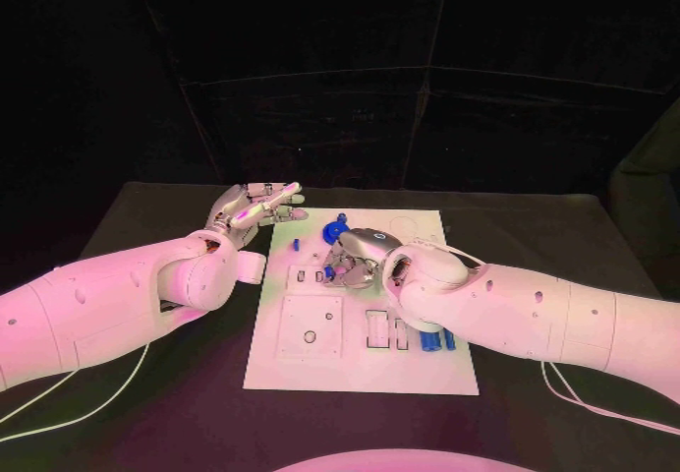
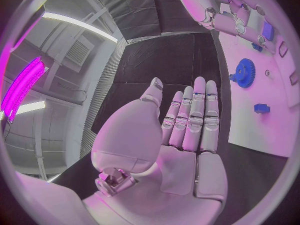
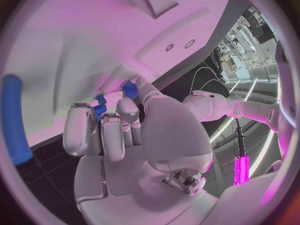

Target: Assemble the parts on the task board

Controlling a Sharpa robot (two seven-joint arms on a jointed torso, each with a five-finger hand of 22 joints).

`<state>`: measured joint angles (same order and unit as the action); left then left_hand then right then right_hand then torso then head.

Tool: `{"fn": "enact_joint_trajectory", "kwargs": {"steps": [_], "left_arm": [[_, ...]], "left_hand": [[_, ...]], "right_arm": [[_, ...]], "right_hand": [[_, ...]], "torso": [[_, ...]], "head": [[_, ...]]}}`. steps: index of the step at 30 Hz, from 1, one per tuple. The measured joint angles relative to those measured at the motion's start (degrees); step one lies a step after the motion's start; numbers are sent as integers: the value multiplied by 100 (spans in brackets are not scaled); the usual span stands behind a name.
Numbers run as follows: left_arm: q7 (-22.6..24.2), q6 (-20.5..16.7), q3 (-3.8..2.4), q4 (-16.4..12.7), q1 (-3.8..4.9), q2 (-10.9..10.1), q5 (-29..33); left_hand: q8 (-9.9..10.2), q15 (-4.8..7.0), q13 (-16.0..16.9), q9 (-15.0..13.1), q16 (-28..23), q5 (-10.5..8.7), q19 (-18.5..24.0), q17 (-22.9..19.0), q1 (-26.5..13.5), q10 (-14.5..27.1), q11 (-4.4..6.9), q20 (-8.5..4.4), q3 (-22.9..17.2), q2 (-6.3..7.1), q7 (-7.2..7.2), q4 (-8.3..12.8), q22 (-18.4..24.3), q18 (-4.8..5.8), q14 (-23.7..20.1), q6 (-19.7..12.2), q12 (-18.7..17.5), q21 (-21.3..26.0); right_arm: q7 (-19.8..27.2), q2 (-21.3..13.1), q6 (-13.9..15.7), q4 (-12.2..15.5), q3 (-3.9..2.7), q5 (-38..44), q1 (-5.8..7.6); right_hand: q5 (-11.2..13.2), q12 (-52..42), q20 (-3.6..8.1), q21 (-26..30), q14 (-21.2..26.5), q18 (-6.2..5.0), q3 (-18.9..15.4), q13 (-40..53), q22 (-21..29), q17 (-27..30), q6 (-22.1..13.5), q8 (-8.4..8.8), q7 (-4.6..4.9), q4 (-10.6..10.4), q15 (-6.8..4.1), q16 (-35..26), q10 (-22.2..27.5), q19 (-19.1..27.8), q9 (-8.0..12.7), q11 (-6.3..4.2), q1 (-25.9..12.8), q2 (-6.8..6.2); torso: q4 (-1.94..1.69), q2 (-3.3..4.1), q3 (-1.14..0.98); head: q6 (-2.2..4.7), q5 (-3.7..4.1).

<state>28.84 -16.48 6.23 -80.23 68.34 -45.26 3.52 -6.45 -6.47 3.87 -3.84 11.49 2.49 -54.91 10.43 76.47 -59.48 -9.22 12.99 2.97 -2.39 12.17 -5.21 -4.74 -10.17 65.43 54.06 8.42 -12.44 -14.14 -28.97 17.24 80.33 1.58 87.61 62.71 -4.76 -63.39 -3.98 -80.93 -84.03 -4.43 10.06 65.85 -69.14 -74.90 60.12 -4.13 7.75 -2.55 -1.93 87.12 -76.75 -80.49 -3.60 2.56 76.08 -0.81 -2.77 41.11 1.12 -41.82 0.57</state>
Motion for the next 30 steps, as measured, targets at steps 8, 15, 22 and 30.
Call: {"fn": "enact_joint_trajectory", "kwargs": {"steps": [8,15,22,30], "left_arm": [[-1,0,0,11,-1,1,1],[-3,1,0,12,-1,4,1],[-16,7,1,15,-1,4,2],[-45,21,3,25,-1,2,3]], "left_hand": [[0,0,0,0,0,0,0,-1,0,0,0,0,0,0,0,0,0,0,0,0,0,0],[0,0,0,0,0,0,0,9,0,0,0,0,17,0,21,17,17,0,0,21,-22,36],[0,11,0,0,0,0,-42,24,-26,-42,1,1,17,-26,21,17,18,-1,53,21,-22,36],[0,30,0,0,0,0,-102,48,-26,-63,22,-17,42,-26,0,42,23,0,97,42,-22,36]], "right_arm": [[8,-23,121,15,12,-4,-22],[105,-46,242,21,28,-123,-43],[357,-61,432,26,31,-367,-47],[786,-75,621,6,31,-771,-47]], "right_hand": [[-2,0,0,0,0,0,0,0,0,-4,-1,0,-1,0,0,0,0,0,-5,0,0,0],[-26,-5,-19,0,0,0,2,42,-4,-4,1,-2,1,-2,0,0,0,-19,-33,0,0,0],[-26,-154,-19,0,0,1,33,170,-38,-4,33,-2,-31,0,0,0,-64,-19,-30,-21,0,0],[-26,-127,-19,0,0,1,32,120,-52,-3,98,-30,-45,0,0,0,-64,-19,-27,-21,0,0]], "torso": [[0,0,-3],[0,0,-1],[0,0,1],[0,-1,3]], "head": [[2,1],[9,12],[12,13],[23,7]]}}
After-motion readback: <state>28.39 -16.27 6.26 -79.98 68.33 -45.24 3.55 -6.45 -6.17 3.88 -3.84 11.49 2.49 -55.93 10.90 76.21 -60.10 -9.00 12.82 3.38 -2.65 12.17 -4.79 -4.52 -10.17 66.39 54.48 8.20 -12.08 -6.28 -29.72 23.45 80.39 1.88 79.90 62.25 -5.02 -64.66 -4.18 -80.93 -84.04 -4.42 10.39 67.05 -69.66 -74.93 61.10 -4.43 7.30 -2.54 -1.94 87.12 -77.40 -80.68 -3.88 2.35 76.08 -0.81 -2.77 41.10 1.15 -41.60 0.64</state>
